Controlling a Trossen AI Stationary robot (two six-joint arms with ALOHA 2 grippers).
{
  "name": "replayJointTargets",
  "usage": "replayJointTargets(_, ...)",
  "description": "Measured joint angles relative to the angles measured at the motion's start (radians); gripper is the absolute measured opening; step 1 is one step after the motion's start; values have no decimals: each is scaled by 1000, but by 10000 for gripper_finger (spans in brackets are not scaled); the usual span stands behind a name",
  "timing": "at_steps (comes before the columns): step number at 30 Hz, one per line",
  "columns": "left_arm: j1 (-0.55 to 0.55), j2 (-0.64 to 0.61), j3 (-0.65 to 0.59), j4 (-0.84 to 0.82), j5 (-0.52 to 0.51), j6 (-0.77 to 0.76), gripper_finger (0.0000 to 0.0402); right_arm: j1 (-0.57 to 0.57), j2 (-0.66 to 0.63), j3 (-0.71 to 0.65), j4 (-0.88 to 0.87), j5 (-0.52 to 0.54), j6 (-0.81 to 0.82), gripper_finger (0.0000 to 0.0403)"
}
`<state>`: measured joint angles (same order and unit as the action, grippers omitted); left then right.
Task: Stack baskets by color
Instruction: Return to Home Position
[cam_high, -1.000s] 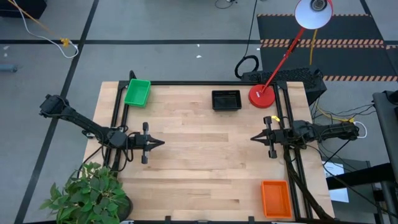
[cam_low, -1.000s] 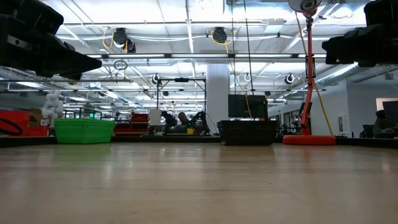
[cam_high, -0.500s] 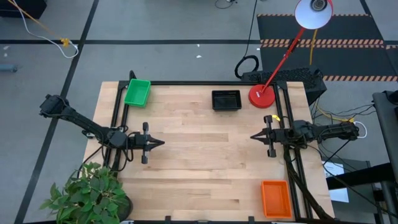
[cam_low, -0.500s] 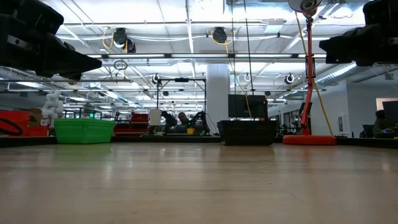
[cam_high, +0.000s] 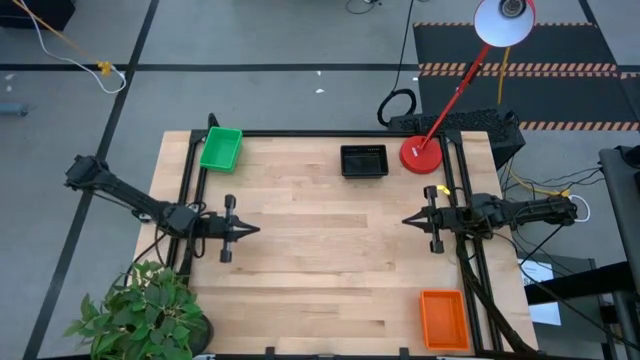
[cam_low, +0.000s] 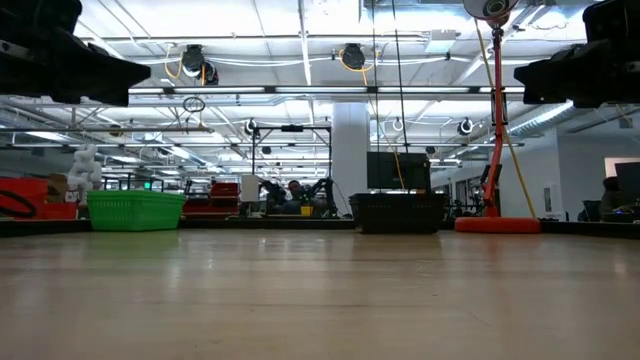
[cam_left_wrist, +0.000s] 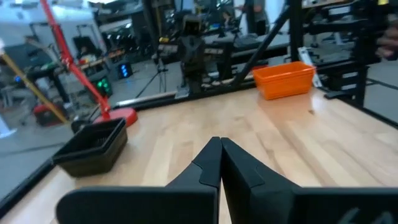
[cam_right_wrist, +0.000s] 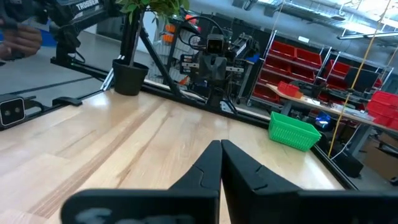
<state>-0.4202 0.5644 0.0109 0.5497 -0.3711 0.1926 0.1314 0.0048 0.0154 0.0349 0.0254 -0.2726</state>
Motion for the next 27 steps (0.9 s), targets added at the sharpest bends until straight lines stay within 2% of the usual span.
replayJointTargets(5, 17, -134, 0, -90, 43, 62, 3, 0, 0, 0, 0, 0, 28, 0)
replayJointTargets(9, 62, -235, 0, -180, 89, 65, 8, 0, 0, 0, 0, 0, 95, 0)
replayJointTargets(14, 123, -336, 0, -265, 150, 64, 5, 0, 0, 0, 0, 0, 104, 0)
replayJointTargets(22, 198, -426, 0, -400, 200, 57, 5, 0, 0, 0, 0, 0, 102, 0)
replayJointTargets(27, 225, -456, 0, -404, 253, 80, 8, 0, 0, 0, 0, 0, 101, 0)
